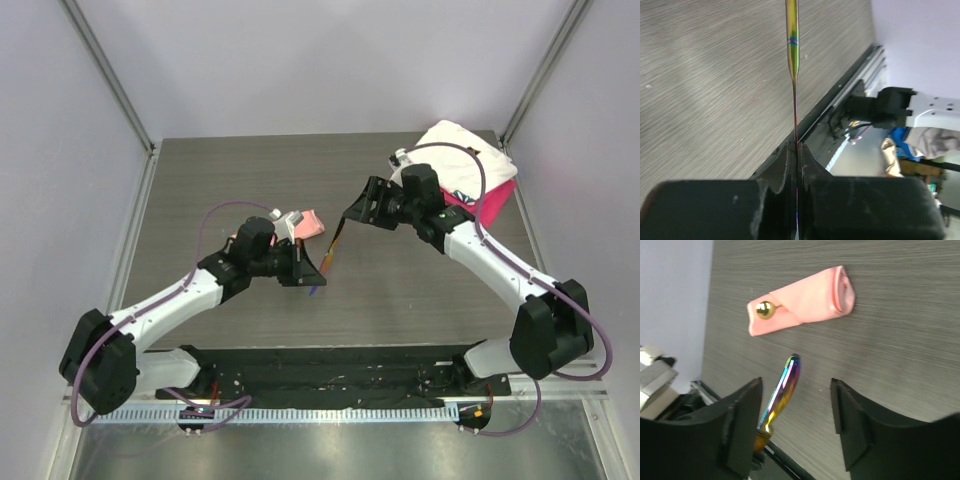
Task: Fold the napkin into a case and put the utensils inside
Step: Pass from the right arm to the left, then pass from the left arm to the right
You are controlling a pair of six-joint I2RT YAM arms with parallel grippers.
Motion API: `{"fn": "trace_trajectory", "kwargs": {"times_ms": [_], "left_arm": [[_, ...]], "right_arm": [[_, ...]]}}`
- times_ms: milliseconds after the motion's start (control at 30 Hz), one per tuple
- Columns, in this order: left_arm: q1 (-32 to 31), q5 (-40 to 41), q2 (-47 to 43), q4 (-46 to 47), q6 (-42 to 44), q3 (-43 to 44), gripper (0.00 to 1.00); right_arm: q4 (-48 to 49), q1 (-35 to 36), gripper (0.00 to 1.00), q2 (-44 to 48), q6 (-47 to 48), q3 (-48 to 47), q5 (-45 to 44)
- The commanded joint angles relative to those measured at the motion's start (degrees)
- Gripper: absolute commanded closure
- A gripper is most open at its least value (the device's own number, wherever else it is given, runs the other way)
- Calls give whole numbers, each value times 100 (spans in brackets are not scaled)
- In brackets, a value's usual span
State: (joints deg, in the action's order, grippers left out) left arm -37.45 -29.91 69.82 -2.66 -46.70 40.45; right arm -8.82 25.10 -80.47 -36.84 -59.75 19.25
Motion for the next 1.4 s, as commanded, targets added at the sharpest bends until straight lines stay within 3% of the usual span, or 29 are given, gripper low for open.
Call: {"fn": "trace_trajectory", "kwargs": {"times_ms": [0,100,200,467,733,967,1067,1200,1233,1267,1300,1333,1367], "left_arm": [[-17,196,-337,-1509,1092,569,100],[-8,319,-417,-1887,1364,789,100],[-17,539,-434,-2396,1611,1070,100],[-25,321,-241,-3118,2015,1475,100],[-60,38,-346,-3144,2208,1545,100],[-96,187,-338,-3443,2630,1773,100],[-104,223,-311,-3583,2797,1922,100],[-104,573,-101,-3925,2947,2238,99],[-96,687,-57,-3988,2930,2318,96],[-87,941,-65,-4014,2877,2371,90],[-96,1030,-109,-3867,2624,2363,80],[-87,1136,-318,-3752,2474,2302,63],[-96,1232,-468,-3551,2307,2197,58]], "right_arm": [[-1631,47,29,286,216,-380,-615],[-1886,336,24,277,-365,-538,-843],[-1519,661,24,531,-990,-214,-1229],[-1175,1716,30,602,-2221,103,-2477],[-323,2077,35,470,-2819,393,-2592],[-42,2139,56,646,-3356,745,-2812],[-15,2148,60,655,-3391,763,-2830],[117,2148,84,725,-3549,894,-2961],[178,2139,95,795,-3663,999,-3005],[266,2139,99,830,-3707,1070,-3171],[528,2139,99,874,-3803,1157,-3216],[626,2122,99,918,-3891,1280,-3234],[705,2052,99,901,-3970,1307,-3191]]}}
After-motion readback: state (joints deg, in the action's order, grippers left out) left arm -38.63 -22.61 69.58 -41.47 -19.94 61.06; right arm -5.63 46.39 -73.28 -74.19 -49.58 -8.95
